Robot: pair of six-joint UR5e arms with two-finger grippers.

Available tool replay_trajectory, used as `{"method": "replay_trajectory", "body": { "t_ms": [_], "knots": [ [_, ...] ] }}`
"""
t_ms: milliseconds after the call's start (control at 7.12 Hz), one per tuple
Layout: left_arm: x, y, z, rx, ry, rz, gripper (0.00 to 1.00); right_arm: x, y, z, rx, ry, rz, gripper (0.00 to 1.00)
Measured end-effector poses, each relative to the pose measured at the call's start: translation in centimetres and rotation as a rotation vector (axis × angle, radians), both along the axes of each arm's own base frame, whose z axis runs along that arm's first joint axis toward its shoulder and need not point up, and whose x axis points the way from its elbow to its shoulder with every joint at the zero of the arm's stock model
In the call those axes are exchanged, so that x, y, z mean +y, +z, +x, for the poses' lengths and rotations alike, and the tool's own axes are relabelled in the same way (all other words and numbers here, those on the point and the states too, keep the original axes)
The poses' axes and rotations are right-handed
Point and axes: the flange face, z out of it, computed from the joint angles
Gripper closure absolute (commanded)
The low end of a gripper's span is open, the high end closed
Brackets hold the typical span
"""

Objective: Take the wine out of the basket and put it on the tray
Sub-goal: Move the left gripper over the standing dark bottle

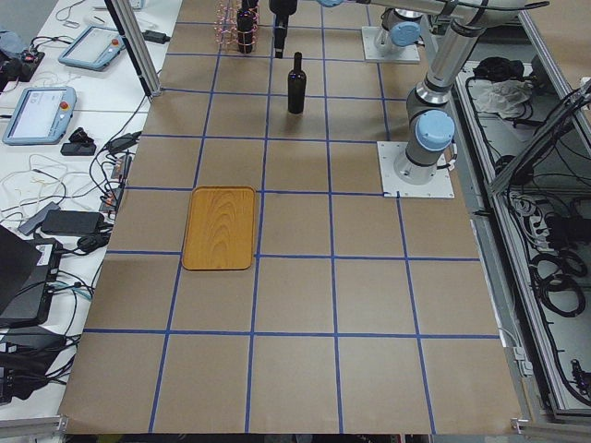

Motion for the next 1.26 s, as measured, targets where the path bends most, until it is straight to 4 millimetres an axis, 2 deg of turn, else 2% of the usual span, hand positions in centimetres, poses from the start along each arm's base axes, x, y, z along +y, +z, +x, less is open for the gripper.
{"method": "replay_trajectory", "body": {
  "t_ms": [281, 562, 843, 983, 1264],
  "knots": [
    [-0.2, -0.5, -1.0, 0.035, 0.009, 0.011, 0.00, 0.0, 0.1, 0.0, 0.003, 0.003, -0.006, 0.00],
    [0.0, -1.4, -4.0, 0.073, 0.035, 0.021, 0.00, 0.0, 0.0, 0.1, -0.005, 0.002, -0.004, 0.00],
    [1.3, -2.1, -6.7, 0.085, 0.019, 0.043, 0.00, 0.0, -0.1, 0.1, -0.009, 0.002, 0.001, 0.00],
    [1.6, -4.0, -7.9, 0.085, 0.023, 0.070, 0.00, 0.0, -0.1, 0.1, -0.008, 0.002, 0.002, 0.00],
    [2.6, -9.4, -11.5, 0.081, 0.021, 0.095, 0.00, 0.0, -0.2, 0.1, -0.007, 0.000, 0.004, 0.00]
  ]
}}
